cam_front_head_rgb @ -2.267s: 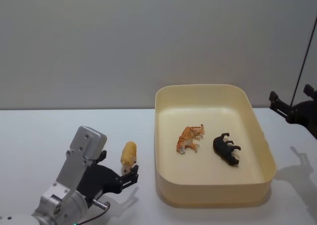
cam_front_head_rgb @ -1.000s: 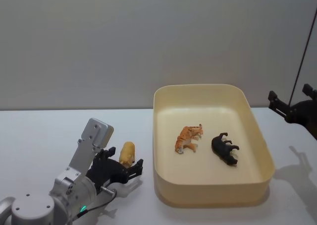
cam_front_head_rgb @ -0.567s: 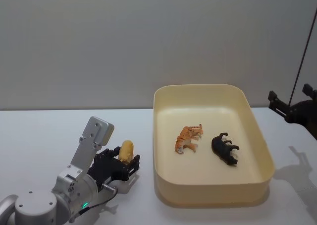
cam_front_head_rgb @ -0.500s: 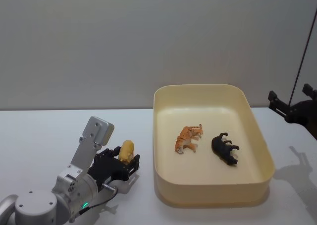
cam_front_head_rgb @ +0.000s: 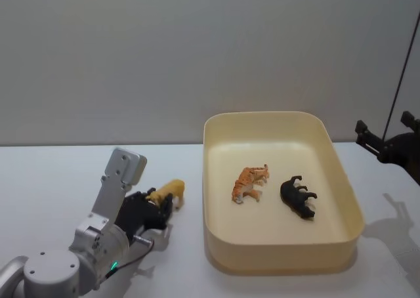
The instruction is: Pick up the toy alternately with two hands and place it into the central storage box.
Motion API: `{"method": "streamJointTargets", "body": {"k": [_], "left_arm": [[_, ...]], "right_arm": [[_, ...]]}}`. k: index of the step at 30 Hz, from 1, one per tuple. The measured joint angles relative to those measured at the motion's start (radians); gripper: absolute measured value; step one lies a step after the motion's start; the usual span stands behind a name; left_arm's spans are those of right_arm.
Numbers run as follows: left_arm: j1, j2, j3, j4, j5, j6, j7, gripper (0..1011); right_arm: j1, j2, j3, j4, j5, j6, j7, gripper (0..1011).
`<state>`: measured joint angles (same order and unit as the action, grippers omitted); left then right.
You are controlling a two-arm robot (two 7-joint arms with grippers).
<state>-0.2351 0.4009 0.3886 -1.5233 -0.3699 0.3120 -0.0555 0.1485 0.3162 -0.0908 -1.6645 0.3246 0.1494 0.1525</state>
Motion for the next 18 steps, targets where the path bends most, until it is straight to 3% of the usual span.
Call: {"method": "streamJointTargets", "body": {"k": [11,18], "left_arm": [[-0.013,-0.029,-0.007,-0.034,0.009,-0.037,0.116,331],[-0.022,-0.041,-0.01,-0.043,0.009,-0.06,0.125,331]], "right_arm": [[0.0,0.0,0.0,0.0,0.0,0.0,0.0,1001],[0.0,0.0,0.0,0.0,0.0,0.0,0.0,1001]]}}
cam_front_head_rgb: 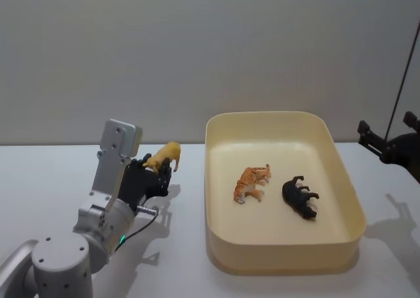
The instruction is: Pick up the toy alternately with two hands and place it into the central storage box.
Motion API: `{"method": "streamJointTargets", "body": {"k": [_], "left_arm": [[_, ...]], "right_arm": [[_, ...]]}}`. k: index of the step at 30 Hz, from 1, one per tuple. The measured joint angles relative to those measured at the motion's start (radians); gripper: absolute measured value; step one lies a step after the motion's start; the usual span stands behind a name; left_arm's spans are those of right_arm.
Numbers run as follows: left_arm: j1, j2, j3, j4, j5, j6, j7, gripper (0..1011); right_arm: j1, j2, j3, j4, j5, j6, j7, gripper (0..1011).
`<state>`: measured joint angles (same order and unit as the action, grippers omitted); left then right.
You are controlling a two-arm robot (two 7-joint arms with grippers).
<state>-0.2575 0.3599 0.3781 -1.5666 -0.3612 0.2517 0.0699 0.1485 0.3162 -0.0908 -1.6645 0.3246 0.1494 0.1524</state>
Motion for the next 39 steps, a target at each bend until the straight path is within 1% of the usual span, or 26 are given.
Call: {"method": "streamJointTargets", "body": {"k": [6,10,11,12,13,16,22,29,31,33,35,36,37,39], "left_arm": [[-0.015,-0.01,-0.001,-0.003,0.002,-0.017,-0.035,331],[-0.029,-0.017,-0.002,-0.001,0.008,-0.023,-0.072,331],[-0.035,-0.021,-0.001,0.002,0.011,-0.026,-0.092,331],[-0.039,-0.023,-0.001,0.004,0.013,-0.027,-0.098,331],[-0.049,-0.028,-0.001,0.01,0.018,-0.03,-0.12,331],[-0.065,-0.036,0.0,0.021,0.025,-0.035,-0.148,331],[-0.128,-0.073,0.007,0.08,0.058,-0.056,-0.246,331],[-0.187,-0.109,0.017,0.145,0.094,-0.068,-0.319,331],[-0.197,-0.115,0.019,0.157,0.101,-0.069,-0.33,352],[-0.21,-0.123,0.021,0.171,0.109,-0.071,-0.345,421],[-0.217,-0.127,0.022,0.179,0.114,-0.073,-0.354,447],[-0.223,-0.131,0.024,0.187,0.118,-0.074,-0.362,515],[-0.226,-0.133,0.024,0.19,0.12,-0.074,-0.365,532],[-0.234,-0.138,0.025,0.199,0.125,-0.076,-0.374,613]], "right_arm": [[0.0,0.0,0.0,0.0,0.0,0.0,0.0,1001],[0.0,0.0,0.0,0.0,0.0,0.0,0.0,1001],[0.0,0.0,0.0,0.0,0.0,0.0,0.0,1001],[0.0,0.0,0.0,0.0,0.0,0.0,0.0,1001],[0.0,0.0,0.0,0.0,0.0,0.0,0.0,1001],[0.0,0.0,0.0,0.0,0.0,0.0,0.0,1001],[0.0,0.0,0.0,0.0,0.0,0.0,0.0,1001],[0.0,0.0,0.0,0.0,0.0,0.0,0.0,1001],[0.0,0.0,0.0,0.0,0.0,0.0,0.0,1001],[0.0,0.0,0.0,0.0,0.0,0.0,0.0,1001],[0.0,0.0,0.0,0.0,0.0,0.0,0.0,1001],[0.0,0.0,0.0,0.0,0.0,0.0,0.0,1001],[0.0,0.0,0.0,0.0,0.0,0.0,0.0,1001],[0.0,0.0,0.0,0.0,0.0,0.0,0.0,1001]]}}
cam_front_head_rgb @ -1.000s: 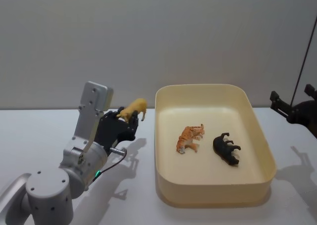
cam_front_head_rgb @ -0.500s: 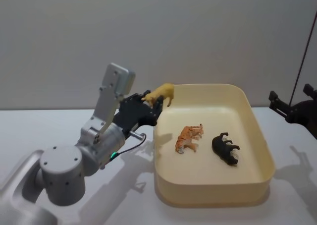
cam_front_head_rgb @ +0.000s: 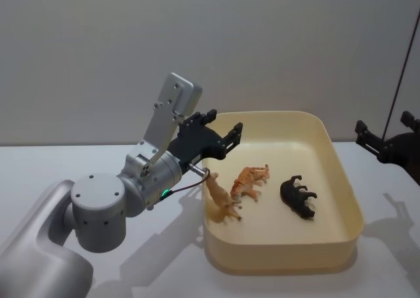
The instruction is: Pick up the toy alternately with two hands and place it into the central storage box.
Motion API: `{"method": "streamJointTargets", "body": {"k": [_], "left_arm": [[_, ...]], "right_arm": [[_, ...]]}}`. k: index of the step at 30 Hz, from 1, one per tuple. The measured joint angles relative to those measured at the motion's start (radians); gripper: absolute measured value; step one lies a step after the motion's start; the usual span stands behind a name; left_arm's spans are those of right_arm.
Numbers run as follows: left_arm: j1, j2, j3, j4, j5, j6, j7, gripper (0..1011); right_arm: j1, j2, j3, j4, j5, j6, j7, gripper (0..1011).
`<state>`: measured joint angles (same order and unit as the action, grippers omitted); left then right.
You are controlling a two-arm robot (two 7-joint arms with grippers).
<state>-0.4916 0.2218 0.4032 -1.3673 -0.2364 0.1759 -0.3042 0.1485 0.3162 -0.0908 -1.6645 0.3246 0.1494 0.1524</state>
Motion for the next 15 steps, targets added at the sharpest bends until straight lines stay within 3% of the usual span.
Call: {"method": "streamJointTargets", "body": {"k": [11,15], "left_arm": [[-0.022,-0.013,0.004,0.025,0.014,-0.003,-0.026,945],[-0.027,-0.016,0.004,0.031,0.017,-0.004,-0.032,1001]], "right_arm": [[0.0,0.0,0.0,0.0,0.0,0.0,0.0,1001],[0.0,0.0,0.0,0.0,0.0,0.0,0.0,1001]]}}
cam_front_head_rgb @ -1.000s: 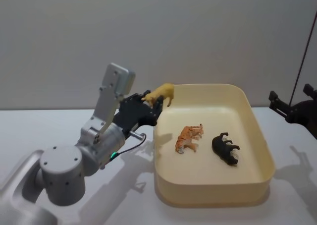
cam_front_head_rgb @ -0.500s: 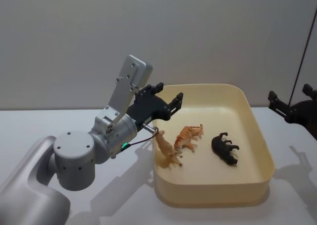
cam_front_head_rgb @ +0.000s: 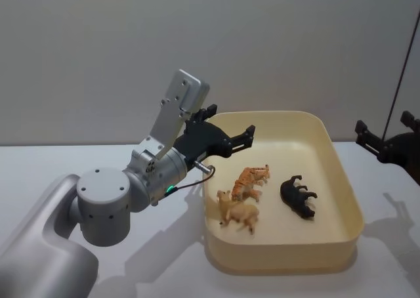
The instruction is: Pick up the toy alternately with two hands and place it into the central storage box.
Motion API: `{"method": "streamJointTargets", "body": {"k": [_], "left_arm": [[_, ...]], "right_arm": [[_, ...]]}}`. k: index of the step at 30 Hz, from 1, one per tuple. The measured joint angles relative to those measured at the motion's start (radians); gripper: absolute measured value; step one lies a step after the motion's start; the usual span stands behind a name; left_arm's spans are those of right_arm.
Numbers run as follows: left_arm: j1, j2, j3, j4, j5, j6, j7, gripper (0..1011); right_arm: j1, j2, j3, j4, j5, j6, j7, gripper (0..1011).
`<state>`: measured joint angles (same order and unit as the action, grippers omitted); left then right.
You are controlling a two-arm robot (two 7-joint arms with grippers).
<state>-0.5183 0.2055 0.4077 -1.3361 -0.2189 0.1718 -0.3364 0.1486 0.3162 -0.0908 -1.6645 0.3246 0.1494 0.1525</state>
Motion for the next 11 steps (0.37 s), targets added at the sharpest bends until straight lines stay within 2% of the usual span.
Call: {"method": "streamJointTargets", "body": {"k": [11], "left_arm": [[-0.007,-0.004,0.001,0.007,0.004,-0.001,-0.007,1001]], "right_arm": [[0.0,0.0,0.0,0.0,0.0,0.0,0.0,1001]]}}
